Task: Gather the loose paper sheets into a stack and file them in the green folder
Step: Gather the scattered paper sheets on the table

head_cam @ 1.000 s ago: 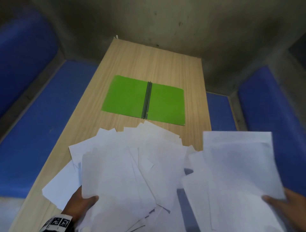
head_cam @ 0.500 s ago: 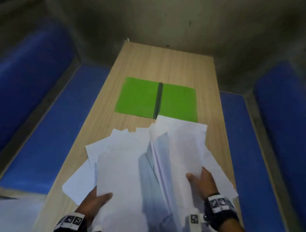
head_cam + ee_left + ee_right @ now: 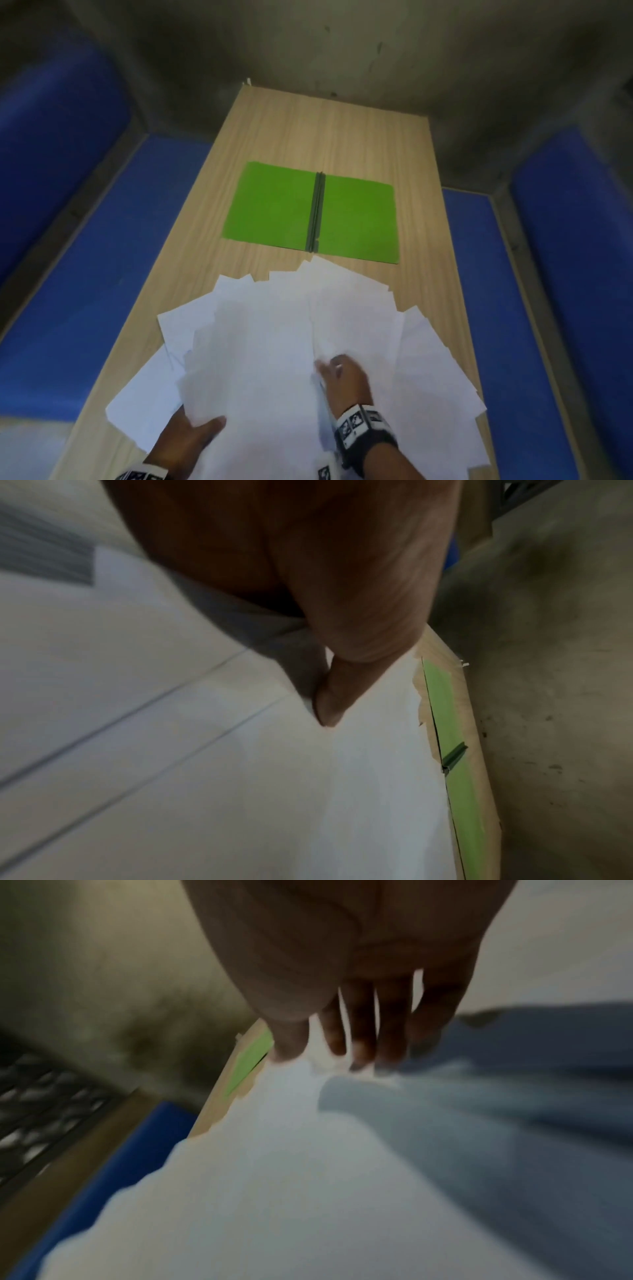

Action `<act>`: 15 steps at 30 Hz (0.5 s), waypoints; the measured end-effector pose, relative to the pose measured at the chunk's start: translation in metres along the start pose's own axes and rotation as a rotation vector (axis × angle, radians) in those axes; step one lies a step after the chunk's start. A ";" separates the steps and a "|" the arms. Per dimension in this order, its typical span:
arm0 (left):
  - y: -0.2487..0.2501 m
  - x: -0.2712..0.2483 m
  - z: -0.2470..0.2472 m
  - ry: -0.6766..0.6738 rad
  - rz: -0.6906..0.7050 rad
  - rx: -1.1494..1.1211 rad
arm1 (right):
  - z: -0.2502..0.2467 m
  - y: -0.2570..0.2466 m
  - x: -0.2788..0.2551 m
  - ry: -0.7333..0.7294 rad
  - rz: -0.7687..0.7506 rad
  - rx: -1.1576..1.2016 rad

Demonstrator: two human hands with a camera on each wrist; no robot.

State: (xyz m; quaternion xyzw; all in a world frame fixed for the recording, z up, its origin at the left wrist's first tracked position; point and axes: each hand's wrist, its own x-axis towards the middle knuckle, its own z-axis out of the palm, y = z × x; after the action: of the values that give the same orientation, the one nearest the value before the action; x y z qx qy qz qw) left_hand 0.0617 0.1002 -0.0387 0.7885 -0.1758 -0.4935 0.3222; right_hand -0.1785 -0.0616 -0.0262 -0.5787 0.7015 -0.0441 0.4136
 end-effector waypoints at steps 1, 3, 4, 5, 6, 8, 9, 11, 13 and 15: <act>-0.001 0.000 -0.002 0.010 -0.001 0.011 | -0.011 0.006 0.008 0.155 0.084 0.000; -0.005 0.003 -0.007 0.018 0.016 0.009 | -0.033 0.019 0.021 0.288 0.343 -0.021; -0.009 0.005 -0.011 0.028 0.013 -0.010 | -0.045 0.021 0.024 0.285 0.452 -0.009; -0.009 0.004 -0.015 0.035 0.002 -0.038 | -0.051 0.029 0.032 0.258 0.511 0.046; -0.012 0.007 -0.018 0.046 -0.006 -0.058 | -0.055 0.032 0.038 0.229 0.521 0.138; -0.014 0.008 -0.021 0.044 -0.015 -0.093 | -0.058 0.034 0.043 0.162 0.461 0.359; -0.012 0.006 -0.020 0.042 -0.012 -0.103 | -0.057 0.036 0.045 0.146 0.424 0.440; -0.019 0.010 -0.017 0.060 -0.006 -0.104 | -0.057 0.030 0.041 0.095 0.380 0.526; -0.026 0.014 -0.017 0.029 -0.029 -0.128 | -0.057 0.026 0.039 0.033 0.367 0.523; -0.024 0.013 -0.020 0.014 -0.032 -0.158 | -0.061 0.026 0.038 0.054 0.294 0.469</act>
State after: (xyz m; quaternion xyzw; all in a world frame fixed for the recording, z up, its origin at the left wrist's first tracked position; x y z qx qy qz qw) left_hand 0.0841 0.1169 -0.0580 0.7668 -0.1216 -0.5053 0.3766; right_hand -0.2366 -0.1107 -0.0209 -0.3578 0.7593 -0.1600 0.5194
